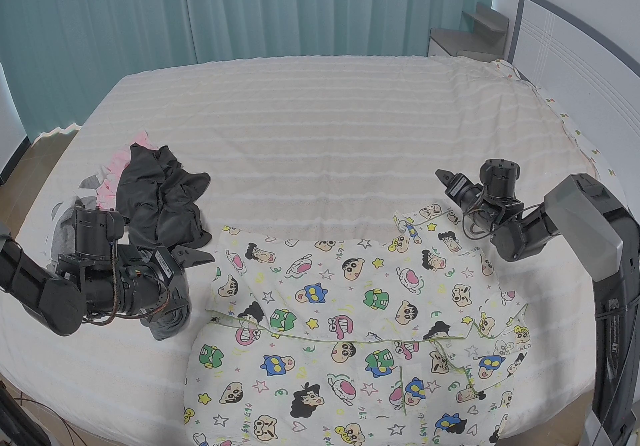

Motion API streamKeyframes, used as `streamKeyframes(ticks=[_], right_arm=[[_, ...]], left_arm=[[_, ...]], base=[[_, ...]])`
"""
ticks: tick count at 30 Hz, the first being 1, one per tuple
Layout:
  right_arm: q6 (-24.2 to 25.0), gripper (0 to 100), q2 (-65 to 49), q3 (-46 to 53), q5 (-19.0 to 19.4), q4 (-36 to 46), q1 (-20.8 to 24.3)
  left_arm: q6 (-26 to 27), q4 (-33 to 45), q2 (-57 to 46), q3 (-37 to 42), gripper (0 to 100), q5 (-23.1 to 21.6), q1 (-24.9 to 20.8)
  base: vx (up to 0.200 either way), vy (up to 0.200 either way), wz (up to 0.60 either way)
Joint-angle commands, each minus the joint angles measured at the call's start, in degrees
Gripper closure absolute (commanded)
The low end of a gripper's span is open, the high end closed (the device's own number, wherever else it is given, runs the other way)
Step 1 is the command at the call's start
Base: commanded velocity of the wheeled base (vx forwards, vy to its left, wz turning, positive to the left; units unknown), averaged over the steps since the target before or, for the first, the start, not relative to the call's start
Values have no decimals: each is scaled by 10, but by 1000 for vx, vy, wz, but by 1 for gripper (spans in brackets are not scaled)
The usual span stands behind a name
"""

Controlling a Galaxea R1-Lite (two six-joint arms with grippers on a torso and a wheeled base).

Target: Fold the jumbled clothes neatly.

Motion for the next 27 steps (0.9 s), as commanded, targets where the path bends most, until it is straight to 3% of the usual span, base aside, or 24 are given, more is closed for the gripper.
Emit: streamKeyframes(ticks=[1, 4, 9, 27], right_arm=[[-27, 0, -72, 99, 61, 6, -45], [-54, 0, -83, 141, 106, 11, -58], [-90, 0, -66, 166, 137, 13, -60], [-144, 0, 0, 145, 141, 7, -51]], left_arm=[[0, 0, 5, 1, 0, -1, -2], [0, 0, 5, 1, 0, -1, -3], [-1, 0, 5, 2, 0, -1, -3], [-1, 0, 12, 6, 0, -2, -3]], base=[[0, 0, 0], [0, 0, 0], [0, 0, 0], [0, 0, 0]])
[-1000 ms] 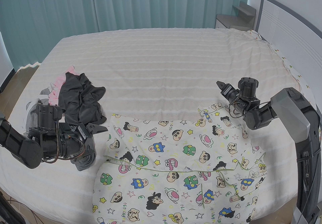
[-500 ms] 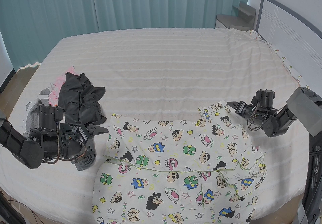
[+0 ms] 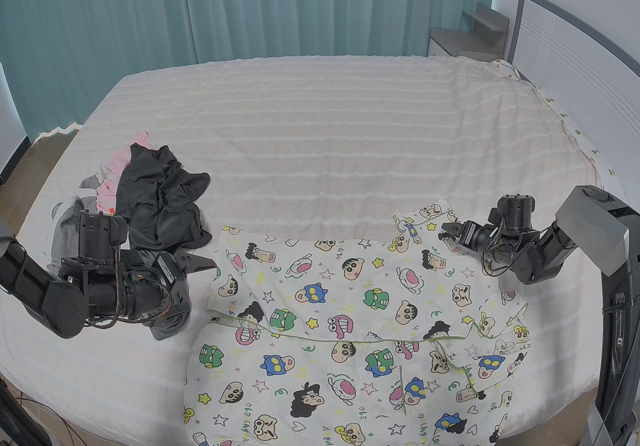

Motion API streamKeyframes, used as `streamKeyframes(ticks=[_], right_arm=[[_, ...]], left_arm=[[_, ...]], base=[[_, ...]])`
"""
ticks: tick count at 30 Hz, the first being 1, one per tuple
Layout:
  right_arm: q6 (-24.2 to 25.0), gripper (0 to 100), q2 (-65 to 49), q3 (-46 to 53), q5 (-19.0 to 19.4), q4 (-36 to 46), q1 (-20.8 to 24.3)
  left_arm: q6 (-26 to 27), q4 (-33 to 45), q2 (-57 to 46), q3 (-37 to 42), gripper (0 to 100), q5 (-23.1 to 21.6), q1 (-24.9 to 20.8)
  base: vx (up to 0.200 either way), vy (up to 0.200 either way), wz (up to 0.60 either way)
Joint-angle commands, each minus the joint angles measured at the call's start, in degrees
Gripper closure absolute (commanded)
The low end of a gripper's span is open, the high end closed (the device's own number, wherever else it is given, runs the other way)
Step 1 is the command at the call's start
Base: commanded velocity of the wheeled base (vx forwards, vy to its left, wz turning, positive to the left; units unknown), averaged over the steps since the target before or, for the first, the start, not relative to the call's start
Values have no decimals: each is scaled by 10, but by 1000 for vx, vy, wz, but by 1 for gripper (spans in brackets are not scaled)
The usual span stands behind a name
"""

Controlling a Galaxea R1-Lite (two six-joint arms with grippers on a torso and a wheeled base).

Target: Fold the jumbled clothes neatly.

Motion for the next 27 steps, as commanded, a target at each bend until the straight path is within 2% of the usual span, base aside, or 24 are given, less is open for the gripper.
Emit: streamKeyframes(ticks=[1, 2, 3, 17, 21, 27], right_arm=[[0, 0, 10, -1, 1, 0, 3], [1, 0, 9, 0, 1, 0, 4], [0, 100, 9, 0, 2, 0, 5], [8, 100, 10, -7, 4, -3, -12], [8, 100, 9, -9, 1, -36, -24], [8, 100, 11, -10, -1, -41, -27]], left_arm=[[0, 0, 5, 0, 0, 0, 0], [0, 0, 5, 0, 0, 0, 0], [0, 0, 5, 0, 0, 0, 0], [0, 0, 10, 0, 0, 0, 0], [0, 0, 11, 0, 0, 0, 0], [0, -1, 11, 0, 0, 0, 0]], base=[[0, 0, 0], [0, 0, 0], [0, 0, 0], [0, 0, 0], [0, 0, 0], [0, 0, 0]])
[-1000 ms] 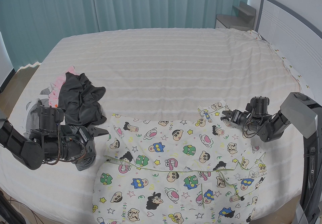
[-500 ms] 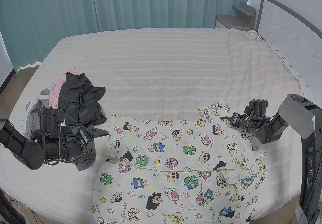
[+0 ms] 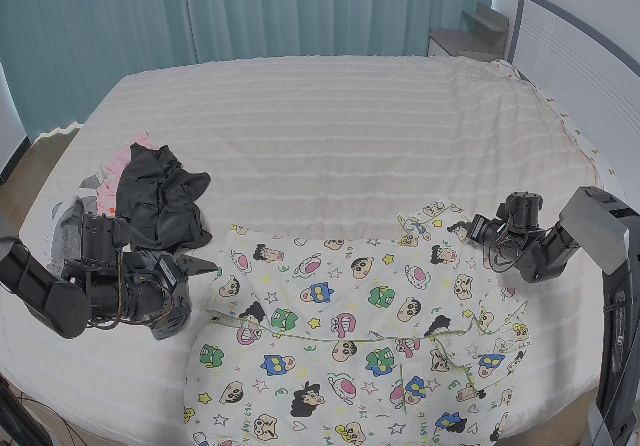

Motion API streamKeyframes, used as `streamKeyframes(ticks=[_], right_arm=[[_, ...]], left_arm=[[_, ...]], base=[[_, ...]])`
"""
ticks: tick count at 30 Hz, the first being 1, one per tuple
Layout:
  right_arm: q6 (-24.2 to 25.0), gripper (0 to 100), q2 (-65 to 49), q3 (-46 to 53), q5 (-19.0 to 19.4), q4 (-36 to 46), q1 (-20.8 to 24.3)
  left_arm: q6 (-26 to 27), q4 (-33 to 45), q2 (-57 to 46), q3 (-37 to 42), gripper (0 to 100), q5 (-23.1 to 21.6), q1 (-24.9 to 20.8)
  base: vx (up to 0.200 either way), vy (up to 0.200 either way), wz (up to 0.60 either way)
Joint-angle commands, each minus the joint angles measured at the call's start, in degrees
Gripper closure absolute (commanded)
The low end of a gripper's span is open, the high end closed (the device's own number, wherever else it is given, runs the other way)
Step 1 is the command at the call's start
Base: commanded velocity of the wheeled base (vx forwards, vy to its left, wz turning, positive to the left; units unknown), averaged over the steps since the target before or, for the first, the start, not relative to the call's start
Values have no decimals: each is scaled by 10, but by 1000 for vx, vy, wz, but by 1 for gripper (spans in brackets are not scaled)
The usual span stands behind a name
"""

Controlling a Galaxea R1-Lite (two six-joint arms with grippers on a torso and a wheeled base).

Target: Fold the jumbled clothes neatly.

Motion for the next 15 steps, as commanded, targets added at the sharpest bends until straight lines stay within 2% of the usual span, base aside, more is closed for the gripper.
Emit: streamKeyframes(ticks=[1, 4, 9, 10, 15], right_arm=[[-1, 100, 1, -2, 0, -1, -1], [0, 100, 2, -8, -1, -1, -1], [-1, 100, 10, -32, -23, -9, -1], [-1, 0, 9, -32, -23, -9, -1], [-1, 0, -3, -12, -24, -12, -4]], left_arm=[[0, -1, 2, 0, 0, 0, 0], [0, -2, 2, 0, 0, 0, 0], [0, -20, 4, 5, 0, 1, 0], [0, -25, 4, 7, 0, 2, 0], [0, -28, 5, 8, 0, 2, 0]], base=[[0, 0, 0], [0, 0, 0], [0, 0, 0], [0, 0, 0], [0, 0, 0]])
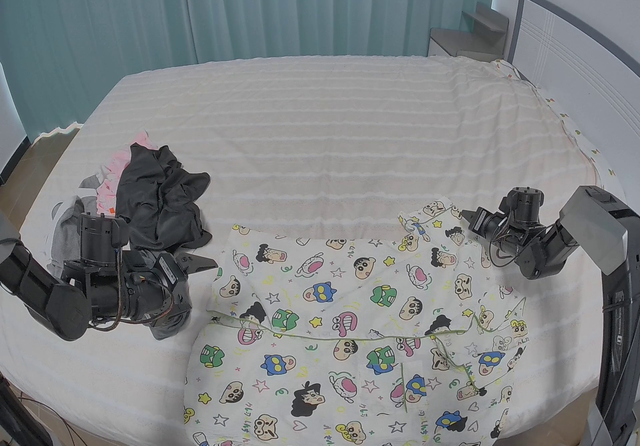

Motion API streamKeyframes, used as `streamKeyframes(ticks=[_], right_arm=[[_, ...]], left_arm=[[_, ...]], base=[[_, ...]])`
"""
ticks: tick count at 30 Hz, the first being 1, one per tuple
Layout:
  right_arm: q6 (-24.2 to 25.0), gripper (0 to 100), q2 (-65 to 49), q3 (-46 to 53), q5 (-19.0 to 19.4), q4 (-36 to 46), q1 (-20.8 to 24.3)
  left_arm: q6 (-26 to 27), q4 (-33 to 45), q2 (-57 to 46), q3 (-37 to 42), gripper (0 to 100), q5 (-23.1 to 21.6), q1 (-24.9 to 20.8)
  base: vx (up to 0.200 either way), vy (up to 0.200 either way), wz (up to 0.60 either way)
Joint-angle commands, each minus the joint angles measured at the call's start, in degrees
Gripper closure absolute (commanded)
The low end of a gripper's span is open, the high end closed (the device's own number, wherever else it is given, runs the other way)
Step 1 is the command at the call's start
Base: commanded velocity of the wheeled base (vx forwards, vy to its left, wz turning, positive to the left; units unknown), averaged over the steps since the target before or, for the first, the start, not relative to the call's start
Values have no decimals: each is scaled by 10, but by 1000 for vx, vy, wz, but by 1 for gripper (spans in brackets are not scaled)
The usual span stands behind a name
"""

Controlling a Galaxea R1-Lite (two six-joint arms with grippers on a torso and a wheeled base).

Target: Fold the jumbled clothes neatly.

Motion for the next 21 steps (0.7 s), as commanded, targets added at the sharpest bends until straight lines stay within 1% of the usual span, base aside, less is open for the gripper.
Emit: streamKeyframes(ticks=[1, 4, 5, 7, 9, 10, 11, 13, 17, 21], right_arm=[[0, 0, -12, 14, 0, 0, -5], [1, 0, -50, 57, 3, 0, -28], [1, 0, -52, 59, 3, 0, -28], [2, 0, -95, 120, 6, -3, -50], [3, 0, -129, 171, 19, -11, -60], [3, 0, -134, 180, 22, -12, -61], [5, 0, -162, 231, 38, -22, -65], [22, 0, -194, 293, 55, -44, -66], [81, 0, -241, 404, 80, -110, -62], [91, 0, -254, 489, 101, -172, -61]], left_arm=[[0, 0, 2, 1, 0, 0, 0], [0, 0, 4, 1, 0, 0, 0], [0, 0, 4, 1, 0, 0, 0], [0, 0, 5, 1, 0, 0, 0], [0, 0, 5, 1, 0, 0, 0], [0, 0, 5, 1, 0, 0, 0], [0, 0, 5, 1, 0, 0, 0], [0, 0, 4, 2, 0, 0, 0], [0, 0, 4, 2, 0, 0, 0], [-1, 0, 5, 3, 0, 0, -2]], base=[[0, 0, 0], [0, 0, 0], [0, 0, 0], [0, 0, 0], [0, 0, 0], [0, 0, 0], [0, 0, 0], [0, 0, 0], [0, 0, 0], [0, 0, 0]])
